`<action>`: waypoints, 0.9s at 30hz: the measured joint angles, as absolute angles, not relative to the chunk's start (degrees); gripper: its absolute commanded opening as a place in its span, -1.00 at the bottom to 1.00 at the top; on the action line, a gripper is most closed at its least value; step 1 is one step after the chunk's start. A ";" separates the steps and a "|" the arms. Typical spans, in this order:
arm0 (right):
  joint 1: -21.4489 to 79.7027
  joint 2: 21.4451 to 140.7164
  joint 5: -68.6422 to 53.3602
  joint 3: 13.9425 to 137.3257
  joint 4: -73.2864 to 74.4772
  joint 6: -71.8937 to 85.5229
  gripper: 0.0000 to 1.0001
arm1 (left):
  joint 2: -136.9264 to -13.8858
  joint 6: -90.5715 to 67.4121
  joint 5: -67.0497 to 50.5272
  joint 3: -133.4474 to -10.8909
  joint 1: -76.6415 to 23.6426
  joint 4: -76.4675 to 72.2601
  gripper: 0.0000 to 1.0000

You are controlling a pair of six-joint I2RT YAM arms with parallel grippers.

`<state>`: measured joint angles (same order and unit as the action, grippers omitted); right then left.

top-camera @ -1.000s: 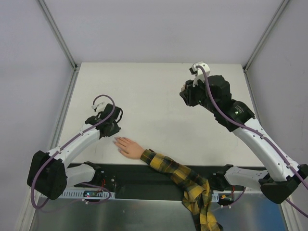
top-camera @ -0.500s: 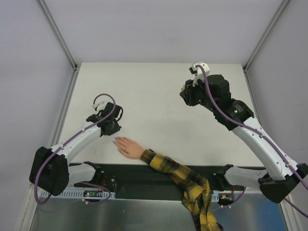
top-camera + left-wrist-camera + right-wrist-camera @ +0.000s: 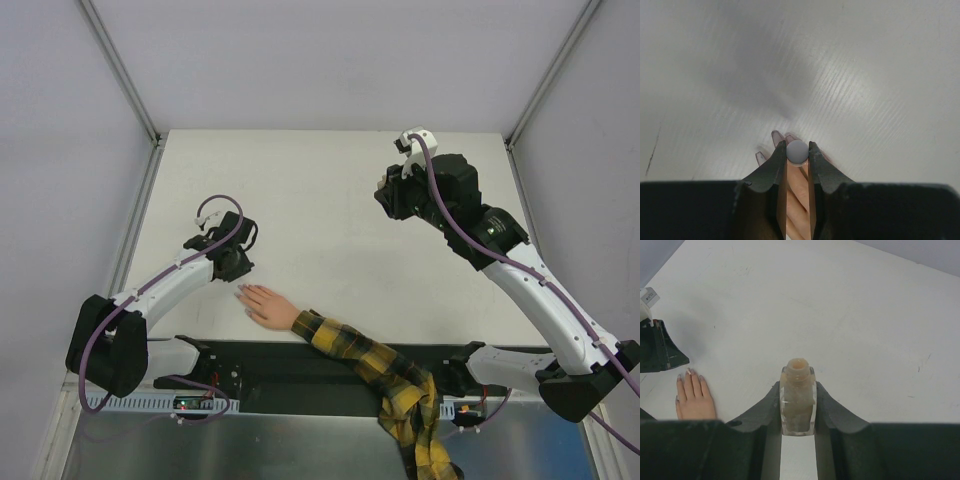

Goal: Paint the nails

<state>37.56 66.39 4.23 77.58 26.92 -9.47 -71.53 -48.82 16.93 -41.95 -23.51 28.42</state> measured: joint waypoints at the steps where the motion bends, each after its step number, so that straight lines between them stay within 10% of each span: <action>1: 37.52 66.39 4.19 77.58 26.92 -9.47 -1.00 | -71.53 -48.82 16.93 -41.95 -23.44 28.34 -1.00; 27: 36.82 66.39 3.66 77.58 26.92 -9.45 -1.00 | -72.64 -48.80 16.49 -41.95 -22.76 27.27 -1.00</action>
<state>36.82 66.39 3.66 77.58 26.92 -9.45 -72.64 -48.80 16.49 -41.95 -22.76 27.27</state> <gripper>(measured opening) 0.274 0.132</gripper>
